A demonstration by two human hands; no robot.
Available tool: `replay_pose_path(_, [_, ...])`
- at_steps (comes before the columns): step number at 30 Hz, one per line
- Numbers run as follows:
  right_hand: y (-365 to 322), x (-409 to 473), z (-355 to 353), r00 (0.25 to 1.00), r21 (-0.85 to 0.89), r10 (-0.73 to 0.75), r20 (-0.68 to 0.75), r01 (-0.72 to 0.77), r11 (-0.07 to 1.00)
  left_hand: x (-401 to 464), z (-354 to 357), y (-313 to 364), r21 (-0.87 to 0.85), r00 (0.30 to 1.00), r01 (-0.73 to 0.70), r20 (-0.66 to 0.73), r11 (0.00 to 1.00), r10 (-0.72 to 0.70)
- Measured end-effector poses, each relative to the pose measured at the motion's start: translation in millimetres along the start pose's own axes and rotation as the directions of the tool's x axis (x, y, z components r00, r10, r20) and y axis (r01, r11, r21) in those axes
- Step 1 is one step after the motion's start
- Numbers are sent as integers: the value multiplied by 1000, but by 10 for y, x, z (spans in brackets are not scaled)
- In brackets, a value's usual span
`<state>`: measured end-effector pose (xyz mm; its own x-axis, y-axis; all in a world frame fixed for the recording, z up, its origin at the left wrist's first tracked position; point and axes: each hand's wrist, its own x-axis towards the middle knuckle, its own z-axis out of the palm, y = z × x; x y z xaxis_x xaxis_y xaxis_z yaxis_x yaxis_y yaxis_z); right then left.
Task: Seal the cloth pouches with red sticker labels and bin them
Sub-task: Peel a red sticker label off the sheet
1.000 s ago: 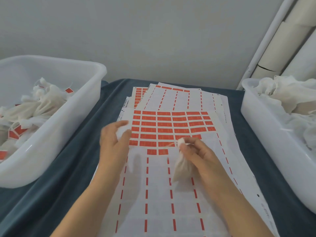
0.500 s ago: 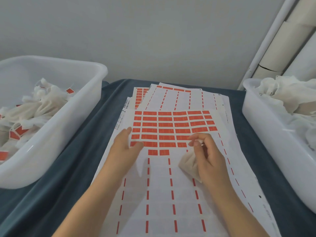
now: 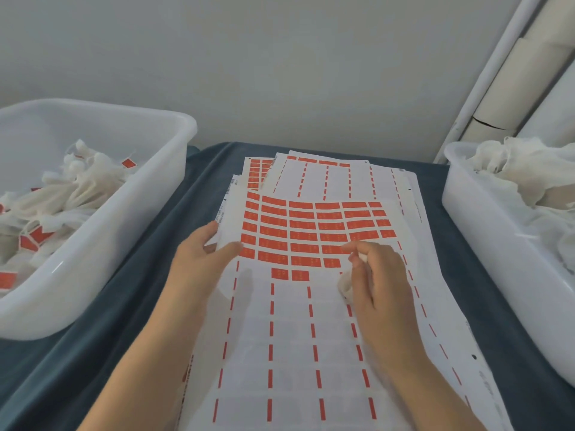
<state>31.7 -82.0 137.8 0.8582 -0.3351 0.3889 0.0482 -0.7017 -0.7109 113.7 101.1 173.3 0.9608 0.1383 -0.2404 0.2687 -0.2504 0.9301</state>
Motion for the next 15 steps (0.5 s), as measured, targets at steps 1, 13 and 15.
replay_pose_path(1, [4, 0, -2, 1000, -3, -1, -3, 1, 1000, -15, 22, -16, 87, 997, -73, -17, 994, 75])
replay_pose_path(13, [-42, 17, -34, 999, -75, -41, -1, 40, 996, 82, -168, -88, -127, 738, 391, 635, 911, -229])
replay_pose_path(15, [-56, 4, -43, 996, -117, -81, 38, 85, 989, 68, -153, -107, -140, 737, 361, 648, 922, -190])
